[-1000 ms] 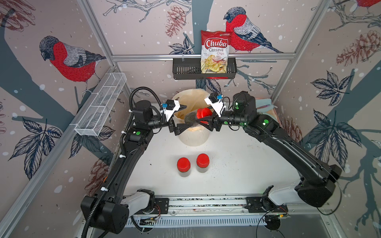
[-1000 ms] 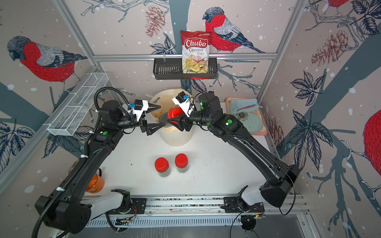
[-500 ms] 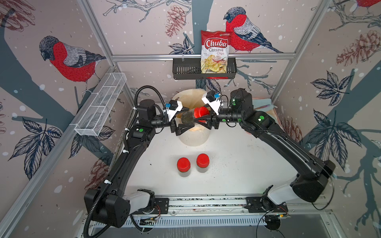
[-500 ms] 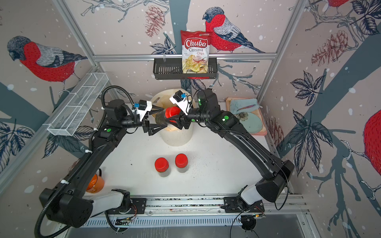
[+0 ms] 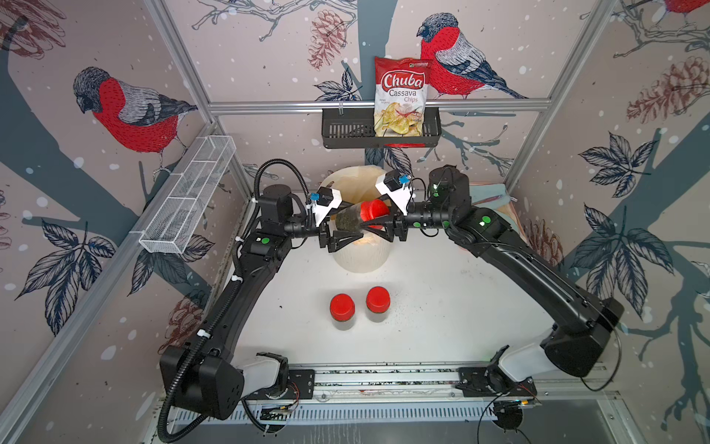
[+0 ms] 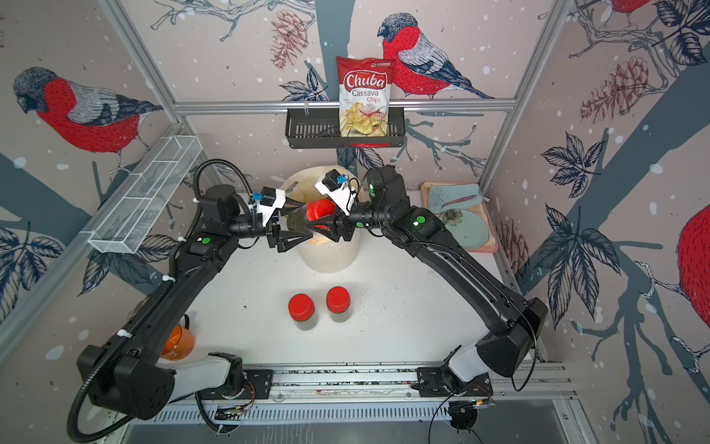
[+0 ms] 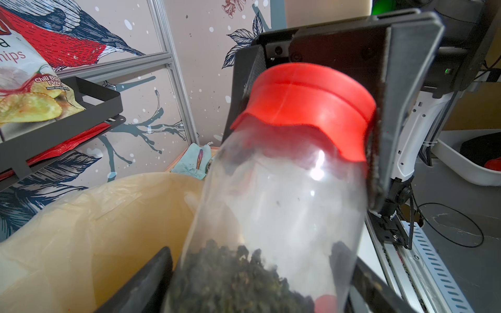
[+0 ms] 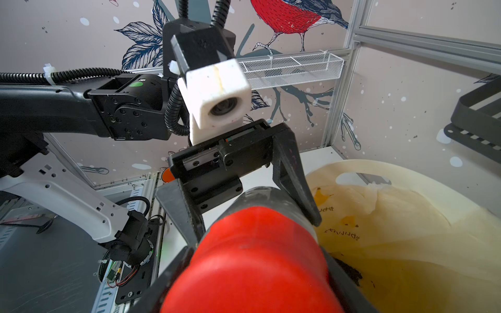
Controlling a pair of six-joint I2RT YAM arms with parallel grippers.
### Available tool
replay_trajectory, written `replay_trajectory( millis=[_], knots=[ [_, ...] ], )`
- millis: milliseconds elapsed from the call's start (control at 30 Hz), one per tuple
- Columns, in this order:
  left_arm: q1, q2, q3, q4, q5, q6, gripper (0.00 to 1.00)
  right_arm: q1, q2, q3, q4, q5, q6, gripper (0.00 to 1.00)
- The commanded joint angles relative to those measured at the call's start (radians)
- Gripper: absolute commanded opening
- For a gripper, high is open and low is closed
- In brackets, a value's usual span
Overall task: Empty moldy tea leaves from jars
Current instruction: Pick up the jar from the center of the board.
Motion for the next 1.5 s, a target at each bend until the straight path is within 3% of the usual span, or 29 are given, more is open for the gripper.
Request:
replay_trajectory(
  millis=[0, 800, 1467],
  knots=[
    [-0.001, 0.005, 0.019, -0.015, 0.012, 0.003, 0.84, 0.002, 0.008, 0.000, 0.046, -0.053, -0.016, 0.46],
    [-0.003, 0.014, 0.056, -0.069, 0.035, 0.062, 0.89, 0.008, 0.018, -0.009, 0.029, -0.130, -0.067, 0.46],
    [-0.004, 0.038, 0.038, -0.095, 0.061, 0.077, 0.76, -0.006, 0.016, -0.024, 0.080, -0.129, -0.060, 0.46]
  ],
)
